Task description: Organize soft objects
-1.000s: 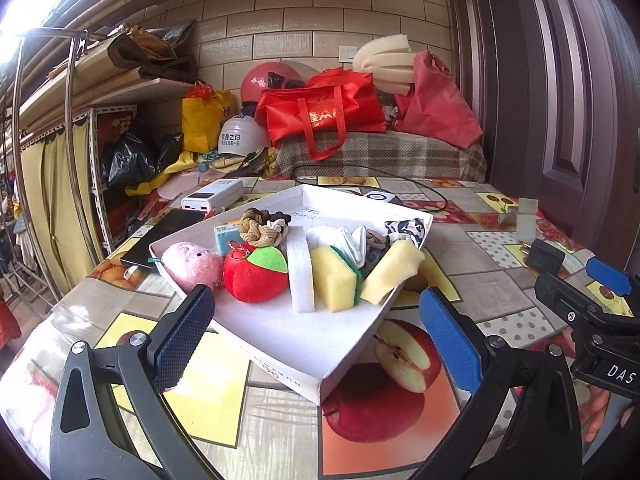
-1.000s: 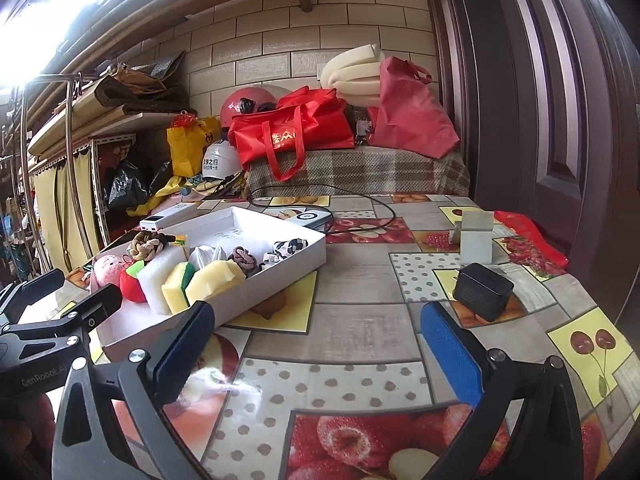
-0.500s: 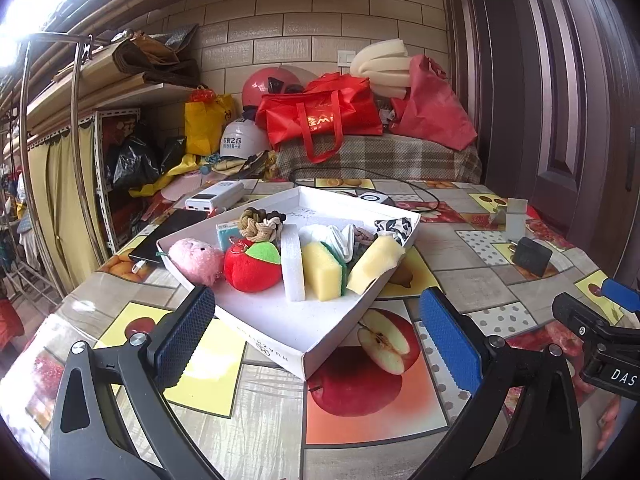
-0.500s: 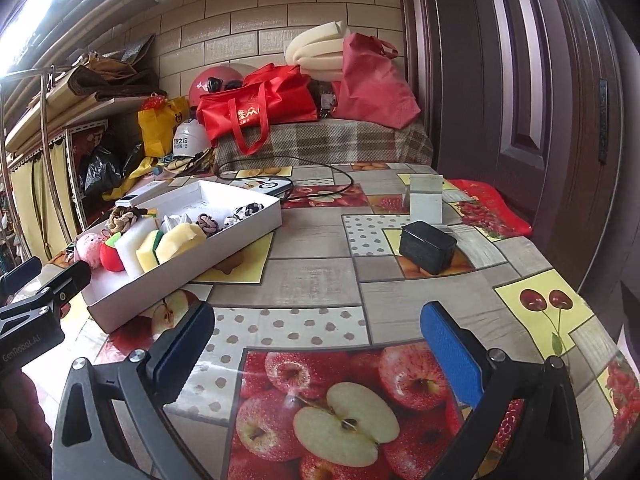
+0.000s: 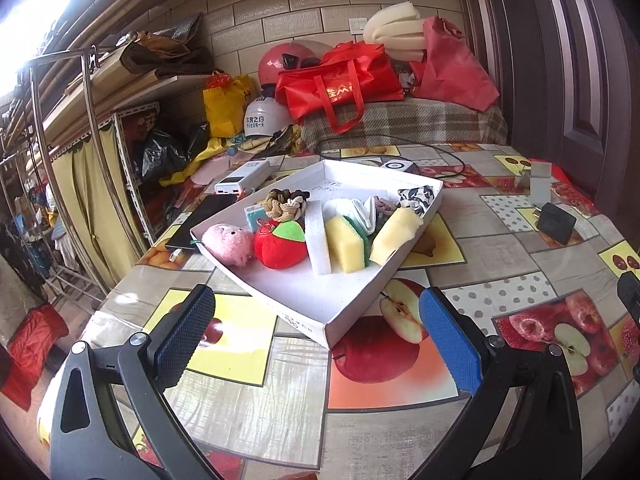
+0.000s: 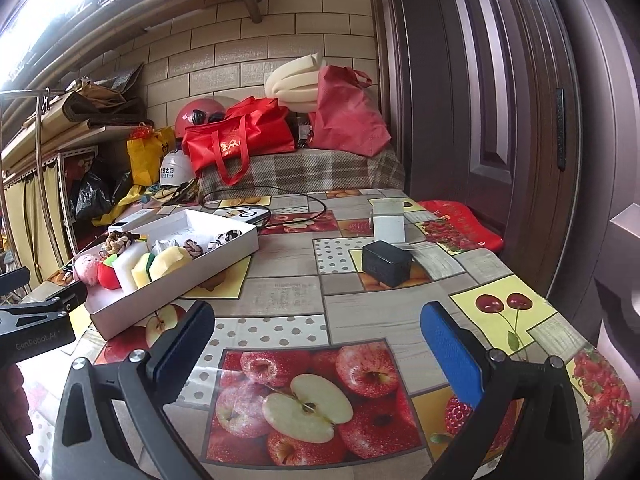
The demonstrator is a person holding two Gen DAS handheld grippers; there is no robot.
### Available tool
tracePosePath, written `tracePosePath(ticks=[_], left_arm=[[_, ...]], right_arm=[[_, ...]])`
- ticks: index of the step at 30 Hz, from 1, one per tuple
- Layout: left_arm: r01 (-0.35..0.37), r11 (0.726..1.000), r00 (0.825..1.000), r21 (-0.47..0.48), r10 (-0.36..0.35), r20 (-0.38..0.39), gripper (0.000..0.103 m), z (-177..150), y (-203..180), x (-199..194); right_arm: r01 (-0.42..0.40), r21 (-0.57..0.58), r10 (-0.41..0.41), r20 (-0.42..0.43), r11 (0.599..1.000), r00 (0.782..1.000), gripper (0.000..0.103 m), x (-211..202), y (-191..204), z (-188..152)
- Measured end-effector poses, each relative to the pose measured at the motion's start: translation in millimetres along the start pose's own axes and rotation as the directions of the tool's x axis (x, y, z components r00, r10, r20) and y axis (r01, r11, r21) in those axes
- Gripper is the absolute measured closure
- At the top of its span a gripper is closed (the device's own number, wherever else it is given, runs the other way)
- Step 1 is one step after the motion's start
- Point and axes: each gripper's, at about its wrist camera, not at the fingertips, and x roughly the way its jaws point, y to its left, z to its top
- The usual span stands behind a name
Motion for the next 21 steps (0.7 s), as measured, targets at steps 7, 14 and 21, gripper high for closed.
tracePosePath(ticks=[7, 14, 21], left_arm=[[0.073, 0.997, 0.997, -0.026, -0.074, -0.039, 0.0, 10.6, 2.2, -2.6], [0.092, 0.996, 0.994, -0.023, -0.093, -0.063, 0.0, 13.9, -2.5, 2.9], [0.123, 0.992, 0.989, 0.006, -0.122, -0.085, 0.0, 15.8, -10.8, 7.5]], right_arm=[[0.008, 0.104, -0.008, 0.003, 0.995, 1.0, 0.0, -10.4, -28.5, -5.4], [0.014, 0.199, -0.007, -0.037, 0.98, 0.999, 0.0, -3.5, -46.1, -7.6], [0.014, 0.167, -0.008, -0.033, 0.986, 0.999, 0.0, -4.8, -41.2, -8.1]])
